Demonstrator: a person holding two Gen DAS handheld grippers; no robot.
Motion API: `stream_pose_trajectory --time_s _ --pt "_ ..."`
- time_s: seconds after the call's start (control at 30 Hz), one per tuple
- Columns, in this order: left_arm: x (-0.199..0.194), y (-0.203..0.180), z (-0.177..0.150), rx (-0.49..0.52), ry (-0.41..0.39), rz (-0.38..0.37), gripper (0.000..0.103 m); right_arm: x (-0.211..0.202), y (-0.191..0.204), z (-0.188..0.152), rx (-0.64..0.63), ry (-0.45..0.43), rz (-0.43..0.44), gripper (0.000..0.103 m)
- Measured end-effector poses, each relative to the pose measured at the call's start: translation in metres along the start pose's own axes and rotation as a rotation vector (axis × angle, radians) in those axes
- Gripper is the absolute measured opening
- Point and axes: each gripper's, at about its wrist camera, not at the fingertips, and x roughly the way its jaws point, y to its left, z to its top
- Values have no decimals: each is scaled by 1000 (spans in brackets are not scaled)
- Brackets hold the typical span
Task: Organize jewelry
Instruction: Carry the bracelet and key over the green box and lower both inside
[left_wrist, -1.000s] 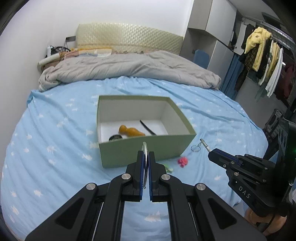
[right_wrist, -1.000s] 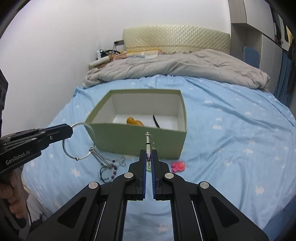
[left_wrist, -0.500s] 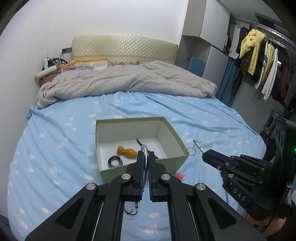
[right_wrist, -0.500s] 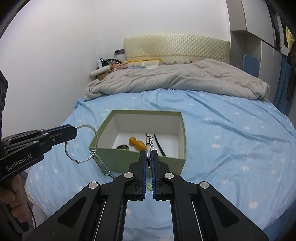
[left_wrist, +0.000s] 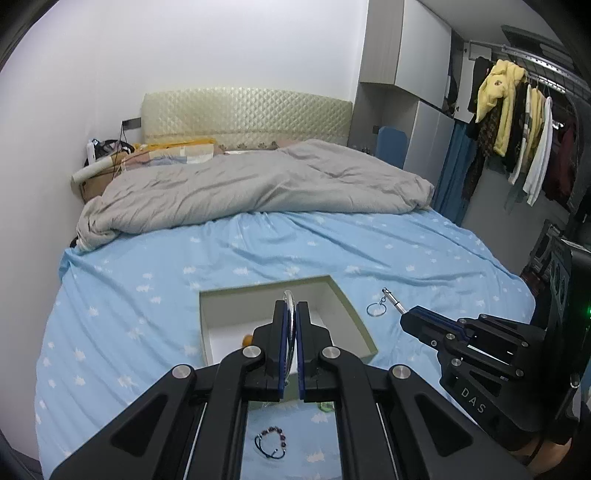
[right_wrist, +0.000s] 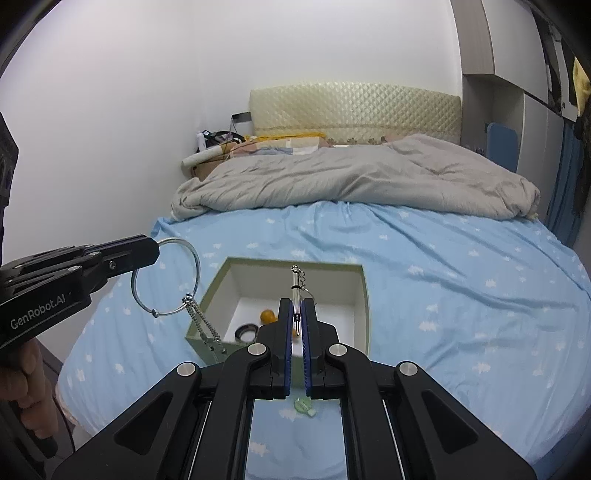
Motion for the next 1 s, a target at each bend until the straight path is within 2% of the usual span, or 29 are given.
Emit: stream_pose_trajectory --time_s 0.3,0.53,0.77,1.0 --pt "5 11 42 -8 -25 43 2 12 1 31 -14 2 21 3" --pt "31 21 59 -16 -20 56 2 39 -8 43 -11 25 23 3" --pt "89 41 53 -41 44 62 2 89 -20 30 9 108 24 3" --pt "155 63 26 -71 143 48 2 142 -31 6 33 200 19 3"
